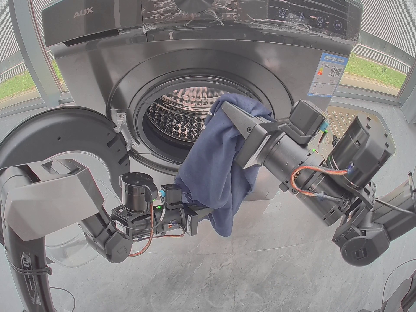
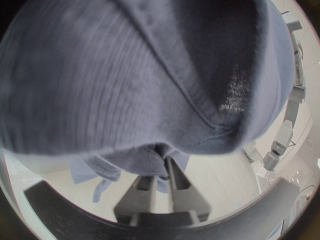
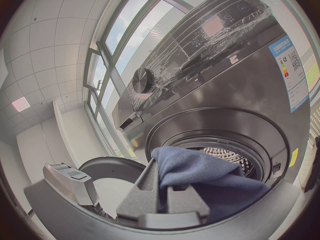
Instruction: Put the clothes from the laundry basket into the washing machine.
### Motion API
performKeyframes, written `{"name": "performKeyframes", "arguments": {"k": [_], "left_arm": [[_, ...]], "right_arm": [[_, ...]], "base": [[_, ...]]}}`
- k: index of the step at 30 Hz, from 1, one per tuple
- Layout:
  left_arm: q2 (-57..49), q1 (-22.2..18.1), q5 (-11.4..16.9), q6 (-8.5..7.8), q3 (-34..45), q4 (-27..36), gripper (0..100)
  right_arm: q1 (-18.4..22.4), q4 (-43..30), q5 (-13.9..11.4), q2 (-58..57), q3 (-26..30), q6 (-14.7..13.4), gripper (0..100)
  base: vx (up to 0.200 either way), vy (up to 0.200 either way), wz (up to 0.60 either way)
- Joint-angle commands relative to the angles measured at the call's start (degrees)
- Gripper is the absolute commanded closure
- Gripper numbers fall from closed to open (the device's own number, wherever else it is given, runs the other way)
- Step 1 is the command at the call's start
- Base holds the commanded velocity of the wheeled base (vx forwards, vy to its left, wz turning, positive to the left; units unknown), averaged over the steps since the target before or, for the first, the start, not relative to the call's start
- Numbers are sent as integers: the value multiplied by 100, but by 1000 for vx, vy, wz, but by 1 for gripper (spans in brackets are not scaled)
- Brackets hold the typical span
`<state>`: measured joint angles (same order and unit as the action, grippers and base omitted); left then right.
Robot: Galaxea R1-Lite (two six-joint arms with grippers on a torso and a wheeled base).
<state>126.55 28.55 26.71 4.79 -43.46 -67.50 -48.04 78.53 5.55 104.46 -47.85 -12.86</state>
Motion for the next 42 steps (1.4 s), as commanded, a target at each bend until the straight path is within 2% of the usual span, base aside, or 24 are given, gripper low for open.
{"name": "performKeyframes", "arguments": {"k": [1, 9, 14, 15, 18, 19, 20, 21, 22, 23, 34, 38, 39, 42], "left_arm": [[63, 1, -61, 4, 74, -167, 100], [19, 19, -113, -4, 707, -940, 100], [98, -7, -113, 4, 813, -1116, 100], [98, -7, -113, 4, 813, -1116, 0], [89, -16, -113, 31, 830, -1178, 0], [72, -34, -113, 215, 822, -1222, 0], [63, -34, -113, 312, 813, -1248, 0], [63, -34, -113, 312, 813, -1248, 0], [98, -51, -122, 417, 760, -1354, 0], [107, -69, -122, 453, 751, -1398, 0], [247, -60, -122, 488, 496, -1424, 0], [370, -60, -254, 479, 479, -1494, 0], [370, -60, -254, 479, 479, -1494, 100], [432, -60, -298, 479, 470, -1608, 100]], "right_arm": [[-3, 13, -1, -5, 48, -6, 100], [49, 13, -1, -5, 83, -6, 100], [49, 13, -1, 4, 74, -6, 100], [49, 13, -1, 4, 74, -6, 100], [49, 13, -1, 13, 74, 3, 100], [49, 13, -1, 4, 74, 3, 100], [49, 13, -1, 13, 74, 3, 100], [49, 13, -1, 13, 74, 3, 100], [49, 13, -1, 13, 74, 3, 100], [49, 13, -1, 13, 74, 3, 100], [5, 13, -1, 39, 74, 3, 100], [14, 13, -1, 39, 74, 73, 100], [14, 13, -1, 39, 74, 73, 100], [14, 22, -1, 39, 74, 73, 100]], "base": [[0, 0, 0], [0, 0, 0], [0, 0, 0], [0, 0, 0], [0, 0, 0], [0, 0, 0], [0, 0, 0], [0, 0, 0], [0, 0, 0], [0, 0, 0], [0, 0, 0], [0, 0, 0], [0, 0, 0], [0, 0, 0]]}}
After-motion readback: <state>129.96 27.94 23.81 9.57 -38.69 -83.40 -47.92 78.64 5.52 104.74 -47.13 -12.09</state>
